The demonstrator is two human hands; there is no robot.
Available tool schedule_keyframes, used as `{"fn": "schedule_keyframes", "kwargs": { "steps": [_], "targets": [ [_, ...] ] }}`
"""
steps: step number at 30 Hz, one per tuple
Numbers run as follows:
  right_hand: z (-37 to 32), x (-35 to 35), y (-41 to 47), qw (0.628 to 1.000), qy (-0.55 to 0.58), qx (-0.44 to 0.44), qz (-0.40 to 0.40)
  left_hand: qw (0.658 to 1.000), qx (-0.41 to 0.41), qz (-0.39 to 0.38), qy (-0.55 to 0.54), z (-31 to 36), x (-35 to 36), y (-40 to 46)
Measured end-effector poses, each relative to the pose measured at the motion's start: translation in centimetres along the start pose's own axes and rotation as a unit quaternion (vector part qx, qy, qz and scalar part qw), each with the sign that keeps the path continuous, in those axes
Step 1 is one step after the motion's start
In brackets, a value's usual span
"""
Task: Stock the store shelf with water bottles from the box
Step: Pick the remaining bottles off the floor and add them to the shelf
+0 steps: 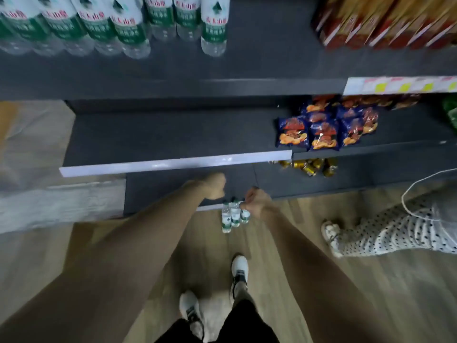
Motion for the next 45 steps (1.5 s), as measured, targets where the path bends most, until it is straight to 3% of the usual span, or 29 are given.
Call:
{"fn": "schedule_keyframes", "kwargs": {
  "steps": [4, 7, 13, 25, 35, 40, 45],
  "targets": [
    [6.0, 4.6, 3.6, 0.998, 0.008, 0.016, -0.055, 0.997, -0.067, -0.02, -0.023, -1.6, 7.2, 3.5],
    [10.3, 7.5, 6.6, 0.995, 0.018, 0.059, -0.079, 0.997, -0.045, -0.051, -0.039, -2.5, 12.2, 6.8],
    [17.0, 12.4, 13.4, 0.991, 0.057, 0.096, -0.078, 0.991, -0.079, -0.101, -0.027, -4.4, 21.3, 14.0],
    [25.7, 25.7, 32.9, 0.988, 0.037, 0.088, -0.124, 0.976, -0.118, -0.181, -0.015, -11.6, 39.3, 28.8],
    [30.6, 36.8, 44.8, 0.992, -0.005, 0.073, -0.106, 0.969, -0.216, -0.095, -0.071, -20.5, 46.8, 43.4],
    [30.7, 39.4, 48.3, 0.995, 0.019, 0.059, -0.083, 0.928, -0.301, -0.053, -0.214, -21.6, 50.0, 46.7],
    [30.9, 40.5, 49.6, 0.995, 0.029, 0.052, -0.081, 0.872, -0.334, 0.047, -0.355, -21.5, 52.8, 47.6]
  ]
}}
Point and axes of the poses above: each hand's wrist, its own y-axis towards the middle knuckle, its own x-axis out of the palm, z = x × y, the point moved 1 cm from there along y, towards the middle knuckle, and after that the axes turned 7 degrees about x, right-handed, at the moved point
